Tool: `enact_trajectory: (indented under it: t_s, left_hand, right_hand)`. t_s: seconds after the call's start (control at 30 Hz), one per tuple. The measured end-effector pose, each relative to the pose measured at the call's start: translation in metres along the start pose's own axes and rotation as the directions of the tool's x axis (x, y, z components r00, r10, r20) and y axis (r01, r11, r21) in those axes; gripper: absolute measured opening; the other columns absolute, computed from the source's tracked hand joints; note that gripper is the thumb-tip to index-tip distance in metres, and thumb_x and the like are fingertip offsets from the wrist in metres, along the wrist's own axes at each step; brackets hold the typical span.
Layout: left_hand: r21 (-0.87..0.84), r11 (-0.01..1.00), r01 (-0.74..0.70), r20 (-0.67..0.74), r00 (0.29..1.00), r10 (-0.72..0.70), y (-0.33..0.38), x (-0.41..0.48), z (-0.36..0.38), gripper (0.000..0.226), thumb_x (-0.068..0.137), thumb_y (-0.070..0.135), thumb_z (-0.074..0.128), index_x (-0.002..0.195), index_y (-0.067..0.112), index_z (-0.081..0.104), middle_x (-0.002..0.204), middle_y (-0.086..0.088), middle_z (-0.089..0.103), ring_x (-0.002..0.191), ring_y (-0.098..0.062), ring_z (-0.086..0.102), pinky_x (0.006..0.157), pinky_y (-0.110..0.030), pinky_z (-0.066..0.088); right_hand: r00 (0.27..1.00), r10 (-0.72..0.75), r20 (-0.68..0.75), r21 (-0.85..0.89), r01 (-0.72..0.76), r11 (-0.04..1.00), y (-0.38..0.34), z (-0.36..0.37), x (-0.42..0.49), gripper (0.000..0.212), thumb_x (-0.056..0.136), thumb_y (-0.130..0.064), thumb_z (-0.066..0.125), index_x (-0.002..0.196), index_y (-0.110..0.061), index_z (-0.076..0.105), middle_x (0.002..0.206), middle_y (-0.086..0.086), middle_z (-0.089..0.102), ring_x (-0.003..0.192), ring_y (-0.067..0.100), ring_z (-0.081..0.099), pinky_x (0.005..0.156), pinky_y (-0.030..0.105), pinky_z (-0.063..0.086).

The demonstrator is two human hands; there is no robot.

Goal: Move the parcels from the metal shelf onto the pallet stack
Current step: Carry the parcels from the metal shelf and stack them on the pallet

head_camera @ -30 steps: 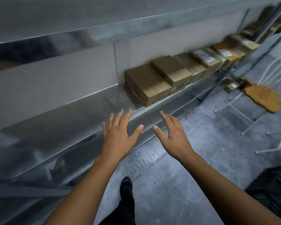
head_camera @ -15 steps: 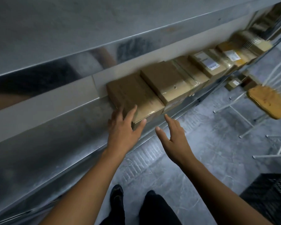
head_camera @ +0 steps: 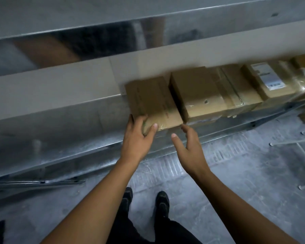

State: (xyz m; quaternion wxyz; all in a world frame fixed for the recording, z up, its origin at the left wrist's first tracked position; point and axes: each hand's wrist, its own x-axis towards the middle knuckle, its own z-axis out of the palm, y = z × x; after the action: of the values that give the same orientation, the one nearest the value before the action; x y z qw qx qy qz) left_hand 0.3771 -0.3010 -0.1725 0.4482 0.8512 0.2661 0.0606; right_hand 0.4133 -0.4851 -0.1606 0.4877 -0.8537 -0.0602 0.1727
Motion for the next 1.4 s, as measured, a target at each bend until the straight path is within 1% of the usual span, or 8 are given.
enact_trajectory:
  t_s: [0.17,0.43,0.53,0.67,0.8,0.93,1.07,1.4]
  left_hand:
    - [-0.058,0.998,-0.006,-0.085,0.996,0.001,-0.007,-0.007,0.003,0.04,0.097,0.058,0.06,0.13,0.036,0.055,0.142,0.009,0.053,0.123,-0.008,0.053,0.093,-0.027,0.041]
    - [-0.107,0.994,0.028,-0.152,0.987,-0.044,-0.014,-0.025,0.008,0.031,0.098,0.052,0.063,0.125,0.039,0.057,0.14,0.012,0.051,0.113,0.008,0.047,0.083,-0.006,0.034]
    - [-0.12,0.992,0.036,-0.144,0.988,-0.053,-0.017,-0.033,0.005,0.033,0.098,0.05,0.063,0.128,0.036,0.058,0.14,0.011,0.051,0.12,0.002,0.049,0.087,-0.005,0.033]
    - [-0.203,0.978,0.051,-0.151,0.985,-0.083,-0.019,-0.051,0.0,0.036,0.095,0.057,0.061,0.125,0.037,0.06,0.136,0.015,0.053,0.126,0.0,0.052,0.094,-0.014,0.039]
    - [-0.271,0.962,0.041,-0.25,0.962,-0.111,-0.023,-0.081,-0.015,0.038,0.088,0.065,0.057,0.12,0.046,0.06,0.133,0.018,0.054,0.124,0.01,0.049,0.096,-0.004,0.035]
    - [-0.348,0.937,0.042,-0.379,0.907,-0.182,-0.047,-0.108,-0.05,0.045,0.093,0.055,0.063,0.136,0.047,0.054,0.138,0.024,0.046,0.127,0.016,0.045,0.098,0.002,0.033]
    - [-0.408,0.912,0.04,-0.49,0.833,-0.256,-0.081,-0.134,-0.105,0.055,0.096,0.042,0.07,0.146,0.047,0.047,0.144,0.022,0.046,0.131,0.014,0.044,0.102,-0.005,0.037]
    - [-0.477,0.879,0.016,-0.707,0.588,-0.394,-0.179,-0.26,-0.247,0.057,0.097,0.038,0.072,0.149,0.04,0.048,0.133,0.024,0.049,0.122,0.014,0.052,0.097,-0.008,0.044]
  right_hand:
    - [0.997,0.071,0.034,0.178,-0.076,0.981,0.004,-0.002,0.012,0.062,0.096,-0.061,0.06,0.146,-0.033,0.037,0.153,-0.011,0.043,0.139,0.008,0.042,0.111,0.032,0.036]
    - [0.988,0.082,0.13,0.177,-0.105,0.979,0.001,0.004,0.035,0.072,0.093,-0.067,0.059,0.15,-0.026,0.043,0.151,-0.006,0.047,0.138,0.015,0.05,0.114,0.039,0.042]
    - [0.987,0.058,0.15,0.121,-0.076,0.99,-0.003,0.009,0.038,0.069,0.092,-0.07,0.059,0.144,-0.026,0.05,0.144,-0.006,0.05,0.128,0.011,0.053,0.105,0.034,0.043]
    - [0.986,0.058,0.158,0.129,-0.079,0.989,-0.012,0.016,0.037,0.049,0.092,-0.069,0.063,0.113,-0.026,0.053,0.107,-0.009,0.062,0.099,0.005,0.062,0.076,0.025,0.044]
    - [0.983,0.052,0.177,0.115,-0.073,0.991,-0.023,0.03,0.019,0.058,0.091,-0.066,0.068,0.104,-0.014,0.047,0.095,-0.002,0.054,0.086,0.014,0.058,0.071,0.031,0.044]
    - [0.968,-0.006,0.25,0.129,-0.027,0.991,-0.044,0.065,-0.007,0.051,0.09,-0.058,0.075,0.111,-0.02,0.049,0.114,0.005,0.065,0.105,0.02,0.068,0.091,0.043,0.056]
    - [0.927,-0.107,0.359,0.135,0.062,0.989,-0.074,0.119,-0.041,0.059,0.09,-0.049,0.079,0.137,-0.027,0.05,0.136,0.006,0.063,0.127,0.02,0.063,0.11,0.047,0.05]
    - [0.796,-0.309,0.521,0.093,0.307,0.947,-0.156,0.274,-0.175,0.066,0.091,-0.049,0.077,0.147,-0.03,0.05,0.138,0.003,0.056,0.126,0.016,0.06,0.111,0.046,0.049]
